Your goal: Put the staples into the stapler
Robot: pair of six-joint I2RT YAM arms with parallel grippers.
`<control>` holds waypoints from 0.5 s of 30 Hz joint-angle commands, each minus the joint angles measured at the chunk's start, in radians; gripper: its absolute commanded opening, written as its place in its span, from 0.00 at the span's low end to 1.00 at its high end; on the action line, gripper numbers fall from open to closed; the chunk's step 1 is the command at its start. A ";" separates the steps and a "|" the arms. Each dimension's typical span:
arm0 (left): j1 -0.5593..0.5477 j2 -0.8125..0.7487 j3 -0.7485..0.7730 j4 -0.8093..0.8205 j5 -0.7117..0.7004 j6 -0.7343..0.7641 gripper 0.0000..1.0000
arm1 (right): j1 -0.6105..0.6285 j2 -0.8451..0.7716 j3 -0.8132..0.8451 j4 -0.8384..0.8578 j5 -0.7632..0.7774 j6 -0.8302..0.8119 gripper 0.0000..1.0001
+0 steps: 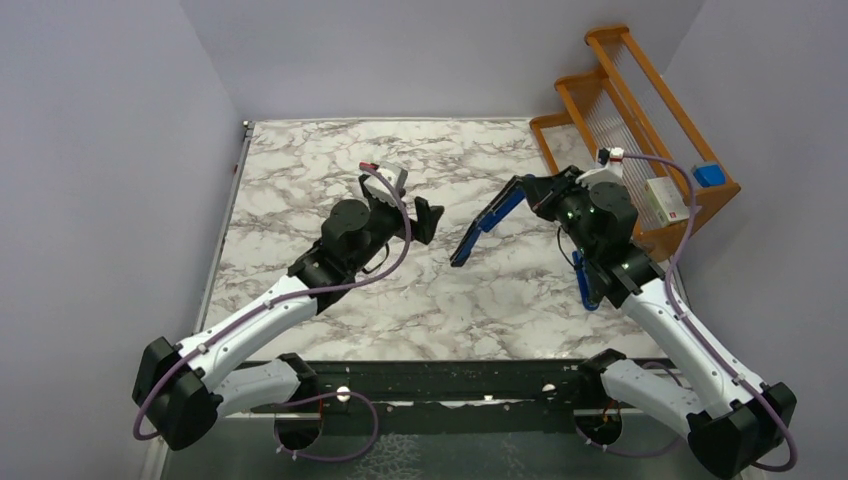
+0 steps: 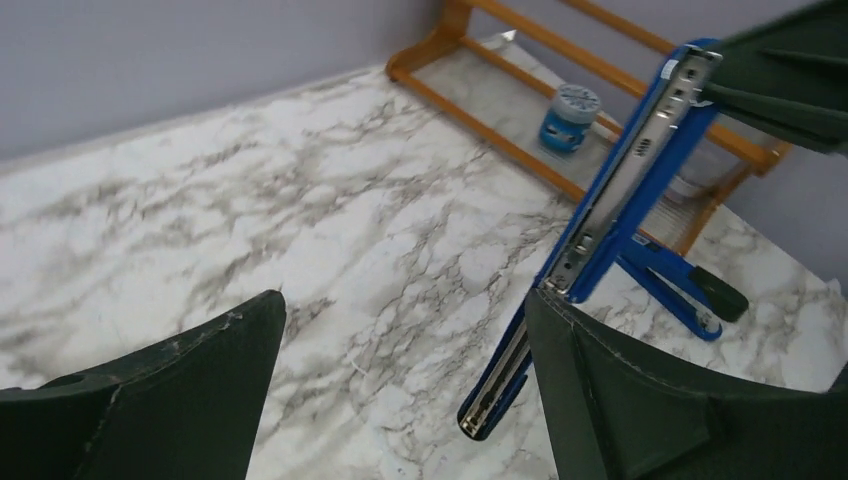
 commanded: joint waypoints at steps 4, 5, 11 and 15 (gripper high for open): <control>0.034 -0.097 -0.030 0.136 0.723 0.421 0.82 | 0.000 -0.002 0.096 0.155 -0.286 -0.035 0.01; 0.034 -0.093 -0.029 0.136 0.784 0.417 0.79 | -0.001 -0.002 0.097 0.164 -0.309 -0.031 0.01; 0.034 -0.043 -0.023 0.149 0.807 0.376 0.62 | -0.002 -0.002 0.090 0.216 -0.414 -0.024 0.01; 0.033 -0.003 0.001 0.167 0.803 0.354 0.63 | -0.001 -0.008 0.077 0.241 -0.433 -0.023 0.01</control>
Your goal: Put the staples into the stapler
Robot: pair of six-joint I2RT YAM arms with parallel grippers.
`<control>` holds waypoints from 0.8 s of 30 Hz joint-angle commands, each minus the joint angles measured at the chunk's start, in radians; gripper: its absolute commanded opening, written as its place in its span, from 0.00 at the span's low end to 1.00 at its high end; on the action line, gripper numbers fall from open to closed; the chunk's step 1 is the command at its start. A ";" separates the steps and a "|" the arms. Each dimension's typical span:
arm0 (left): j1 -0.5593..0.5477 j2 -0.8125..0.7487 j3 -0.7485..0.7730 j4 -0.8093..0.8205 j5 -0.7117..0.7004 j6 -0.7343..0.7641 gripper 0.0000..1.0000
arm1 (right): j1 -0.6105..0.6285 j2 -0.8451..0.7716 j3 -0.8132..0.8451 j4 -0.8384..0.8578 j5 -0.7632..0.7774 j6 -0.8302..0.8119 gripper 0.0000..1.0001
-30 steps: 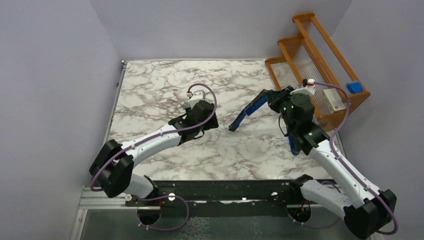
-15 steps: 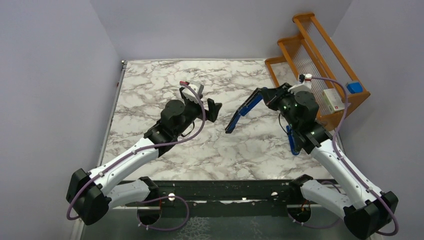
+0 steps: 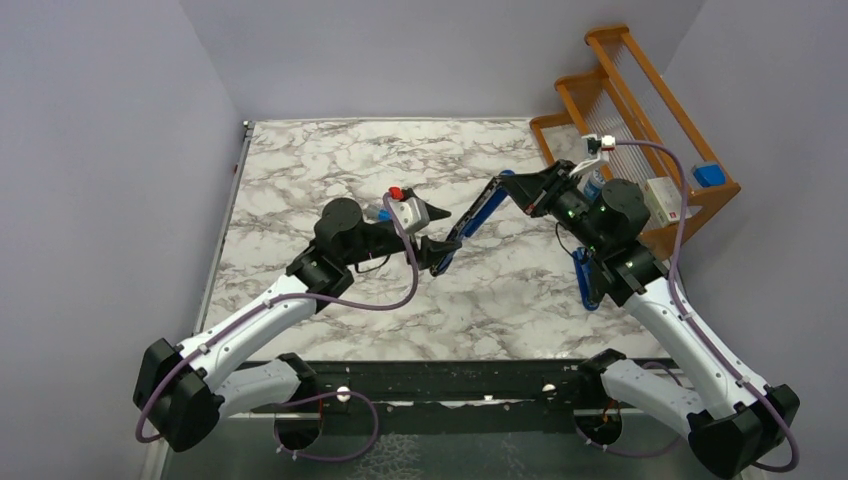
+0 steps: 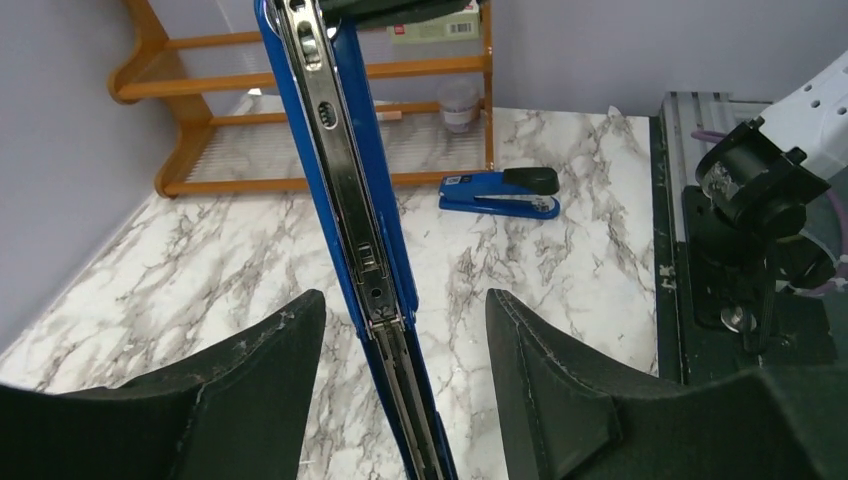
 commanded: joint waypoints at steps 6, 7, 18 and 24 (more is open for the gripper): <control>0.004 0.115 0.037 0.084 -0.043 -0.099 0.62 | 0.000 -0.014 0.010 0.165 -0.093 0.020 0.01; 0.004 0.125 0.039 0.100 -0.064 -0.121 0.62 | -0.001 -0.015 0.010 0.165 -0.093 0.022 0.01; 0.002 0.201 0.073 0.160 -0.087 -0.233 0.40 | 0.000 -0.012 -0.011 0.182 -0.098 0.038 0.01; 0.002 0.202 0.068 0.160 -0.103 -0.237 0.18 | 0.000 -0.020 -0.018 0.166 -0.085 0.029 0.01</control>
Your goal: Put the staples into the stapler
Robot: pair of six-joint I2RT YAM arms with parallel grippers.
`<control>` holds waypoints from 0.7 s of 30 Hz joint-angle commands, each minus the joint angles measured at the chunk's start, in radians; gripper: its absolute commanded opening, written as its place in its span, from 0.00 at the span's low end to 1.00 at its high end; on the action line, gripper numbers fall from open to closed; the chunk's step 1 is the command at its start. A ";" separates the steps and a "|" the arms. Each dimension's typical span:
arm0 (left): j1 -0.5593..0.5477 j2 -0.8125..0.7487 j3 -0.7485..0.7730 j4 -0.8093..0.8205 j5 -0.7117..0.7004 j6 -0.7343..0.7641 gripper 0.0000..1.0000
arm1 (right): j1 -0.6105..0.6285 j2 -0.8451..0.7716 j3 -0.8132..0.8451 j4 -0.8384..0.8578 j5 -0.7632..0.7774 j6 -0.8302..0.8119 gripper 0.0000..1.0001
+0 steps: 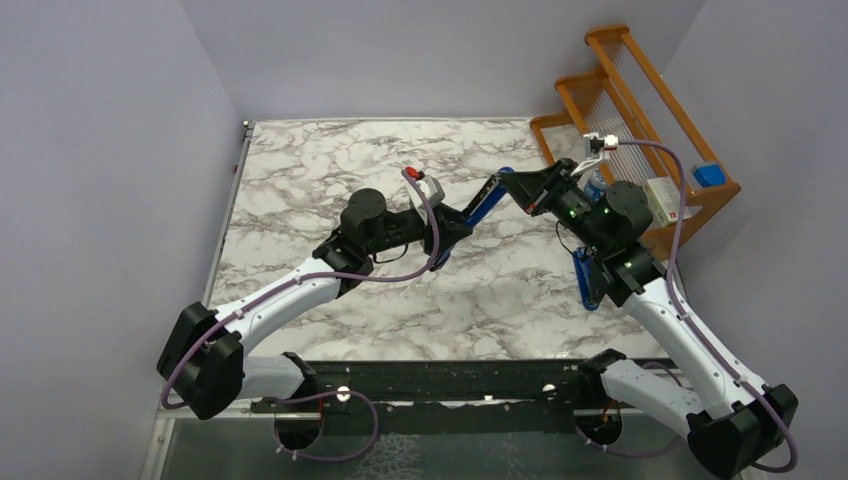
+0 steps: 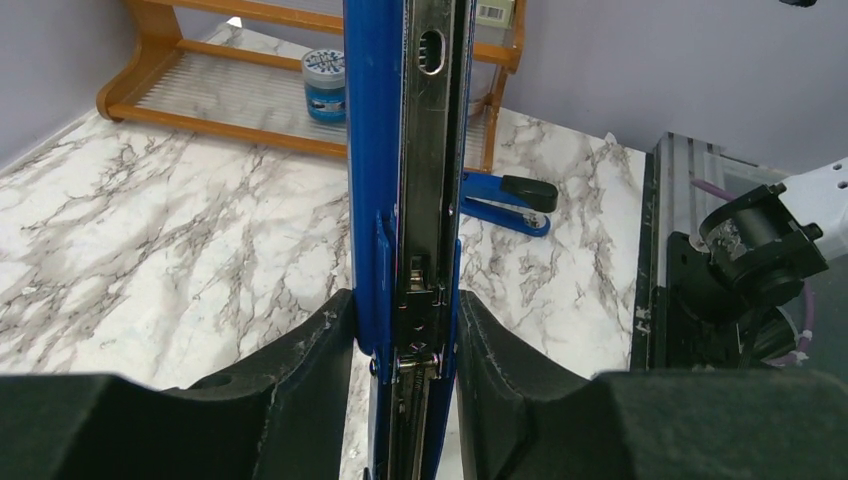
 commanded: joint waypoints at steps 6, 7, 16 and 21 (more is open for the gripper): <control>0.001 -0.007 0.023 0.051 -0.083 -0.017 0.00 | 0.003 -0.021 -0.011 0.068 -0.011 0.023 0.01; 0.001 -0.011 0.019 0.051 -0.084 -0.007 0.00 | 0.002 -0.022 -0.014 0.067 -0.010 0.023 0.01; 0.003 -0.057 -0.018 0.052 -0.044 0.100 0.00 | 0.003 -0.033 -0.010 0.002 0.047 0.014 0.34; 0.004 -0.081 -0.040 0.044 -0.037 0.135 0.00 | 0.002 -0.054 0.010 -0.111 0.179 0.042 0.45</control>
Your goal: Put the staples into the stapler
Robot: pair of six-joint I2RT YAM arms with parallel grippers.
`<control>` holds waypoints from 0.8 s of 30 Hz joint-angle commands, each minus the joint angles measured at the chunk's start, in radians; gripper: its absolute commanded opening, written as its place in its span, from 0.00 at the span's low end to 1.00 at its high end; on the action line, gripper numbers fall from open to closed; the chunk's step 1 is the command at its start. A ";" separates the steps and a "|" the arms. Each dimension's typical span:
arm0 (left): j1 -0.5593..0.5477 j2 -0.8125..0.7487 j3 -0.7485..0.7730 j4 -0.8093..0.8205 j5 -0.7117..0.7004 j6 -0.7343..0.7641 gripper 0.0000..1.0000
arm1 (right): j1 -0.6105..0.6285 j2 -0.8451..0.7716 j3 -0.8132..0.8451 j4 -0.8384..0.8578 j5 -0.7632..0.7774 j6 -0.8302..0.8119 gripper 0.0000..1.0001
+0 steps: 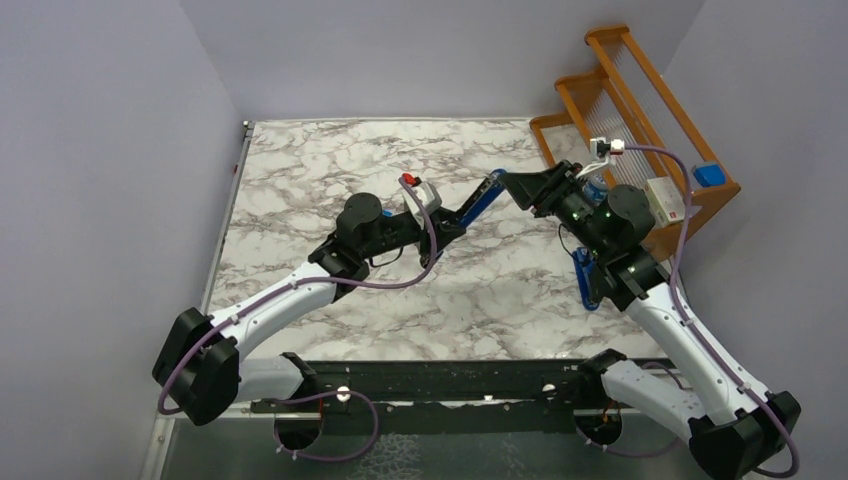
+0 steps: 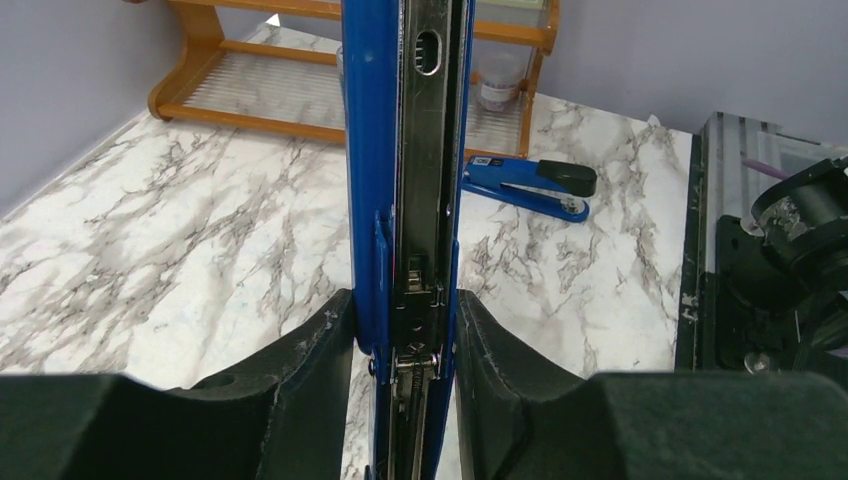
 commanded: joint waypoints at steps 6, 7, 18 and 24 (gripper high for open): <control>0.013 -0.069 0.008 -0.083 0.038 0.175 0.00 | 0.003 -0.086 0.013 -0.148 0.224 0.045 0.50; 0.019 -0.071 0.019 -0.121 0.070 0.210 0.00 | 0.004 -0.100 0.005 -0.153 0.245 0.052 0.51; 0.056 0.032 0.200 -0.669 0.316 0.675 0.00 | 0.004 -0.186 -0.037 -0.210 0.315 -0.024 0.51; 0.056 0.172 0.305 -0.919 0.245 0.927 0.00 | 0.005 -0.203 -0.060 -0.248 0.273 -0.018 0.51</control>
